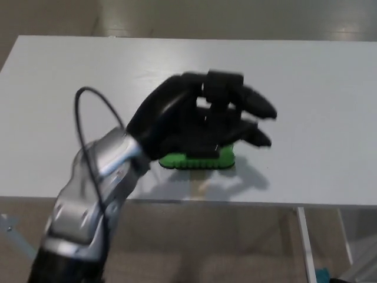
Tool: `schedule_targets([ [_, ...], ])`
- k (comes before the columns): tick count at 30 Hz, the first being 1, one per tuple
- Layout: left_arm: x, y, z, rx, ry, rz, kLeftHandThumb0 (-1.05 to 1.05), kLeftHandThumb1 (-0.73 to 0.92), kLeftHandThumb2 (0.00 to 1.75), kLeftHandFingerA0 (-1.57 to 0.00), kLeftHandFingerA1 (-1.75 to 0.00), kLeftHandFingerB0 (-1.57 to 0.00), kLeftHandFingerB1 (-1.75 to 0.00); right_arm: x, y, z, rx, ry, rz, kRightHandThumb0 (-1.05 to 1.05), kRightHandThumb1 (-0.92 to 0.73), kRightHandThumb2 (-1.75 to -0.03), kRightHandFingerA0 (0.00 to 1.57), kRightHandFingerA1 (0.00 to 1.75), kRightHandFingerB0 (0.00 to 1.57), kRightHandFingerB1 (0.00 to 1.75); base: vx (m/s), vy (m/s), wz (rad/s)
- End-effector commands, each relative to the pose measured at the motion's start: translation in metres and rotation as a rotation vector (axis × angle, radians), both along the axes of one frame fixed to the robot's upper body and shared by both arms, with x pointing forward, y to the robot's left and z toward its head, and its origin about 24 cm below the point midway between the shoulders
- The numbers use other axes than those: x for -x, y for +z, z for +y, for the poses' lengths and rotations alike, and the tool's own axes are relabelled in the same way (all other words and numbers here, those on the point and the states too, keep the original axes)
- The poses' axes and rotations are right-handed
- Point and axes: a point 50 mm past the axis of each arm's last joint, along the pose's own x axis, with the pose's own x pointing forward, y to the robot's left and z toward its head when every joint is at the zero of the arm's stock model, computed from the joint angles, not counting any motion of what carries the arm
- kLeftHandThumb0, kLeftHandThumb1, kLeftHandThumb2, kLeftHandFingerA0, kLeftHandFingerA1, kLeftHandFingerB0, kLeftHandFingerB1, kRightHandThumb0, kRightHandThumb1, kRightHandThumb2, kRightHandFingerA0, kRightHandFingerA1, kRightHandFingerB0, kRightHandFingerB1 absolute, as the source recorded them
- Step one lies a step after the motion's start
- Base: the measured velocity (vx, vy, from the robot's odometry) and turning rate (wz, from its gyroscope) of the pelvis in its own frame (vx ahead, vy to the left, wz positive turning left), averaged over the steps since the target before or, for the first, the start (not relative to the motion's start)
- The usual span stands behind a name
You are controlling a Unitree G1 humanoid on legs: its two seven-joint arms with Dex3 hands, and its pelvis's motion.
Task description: Use the left hand to press on the green eraser and wipe the desk from center to the left and then back to center.
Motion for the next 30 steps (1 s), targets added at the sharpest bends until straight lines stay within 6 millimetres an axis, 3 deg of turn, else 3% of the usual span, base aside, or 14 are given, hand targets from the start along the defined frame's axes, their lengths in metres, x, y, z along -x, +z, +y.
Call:
schedule_targets([
  [1,-0.035,-0.016,-0.004,0.003,0.236,0.192,-0.18,0.86,0.68,-0.97,-0.76,-0.89,-0.85,0.007,-0.001,0.0,-0.012,0.015,-0.006,-0.51,-0.8,-0.65,0.62,0.49,0.5,0.36,0.0,0.0,0.0],
  [7,-0.056,-0.028,-0.001,-0.022,0.357,0.274,-0.18,0.86,0.66,-0.96,-0.82,-0.89,-0.84,0.007,-0.001,0.0,-0.017,0.024,-0.006,-0.54,-0.81,-0.65,0.63,0.49,0.51,0.37,0.0,0.0,0.0],
  [8,-0.06,-0.031,0.0,-0.044,0.383,0.283,-0.18,0.85,0.66,-0.95,-0.83,-0.89,-0.84,0.007,-0.001,0.0,-0.016,0.027,-0.006,-0.51,-0.66,-0.99,0.55,0.62,0.43,0.54,0.0,0.0,0.0],
  [11,-0.067,-0.04,0.005,-0.097,0.437,0.295,-0.18,0.86,0.65,-0.95,-0.83,-0.89,-0.84,0.005,-0.001,0.0,-0.017,0.032,0.0,-0.51,-0.66,-1.0,0.55,0.62,0.43,0.54,0.0,0.0,0.0],
  [12,-0.069,-0.042,0.006,-0.112,0.45,0.299,-0.18,0.86,0.65,-0.96,-0.82,-0.89,-0.83,0.005,-0.001,0.0,-0.021,0.032,0.0,-0.51,-0.8,-0.65,0.63,0.5,0.51,0.38,0.0,0.0,0.0],
  [20,-0.075,-0.064,0.019,-0.175,0.55,0.343,-0.18,0.85,0.65,-0.97,-0.78,-0.91,-0.82,0.007,-0.002,0.0,-0.028,0.029,0.002,-0.51,-0.8,-0.65,0.63,0.52,0.53,0.4,0.0,0.0,0.0],
  [30,-0.068,-0.092,0.025,-0.213,0.568,0.377,-0.19,0.84,0.64,-0.98,-0.75,-0.91,-0.78,0.01,-0.003,0.0,-0.006,0.037,0.022,-0.51,-0.79,-0.64,0.62,0.5,0.52,0.36,0.0,0.0,0.0],
])
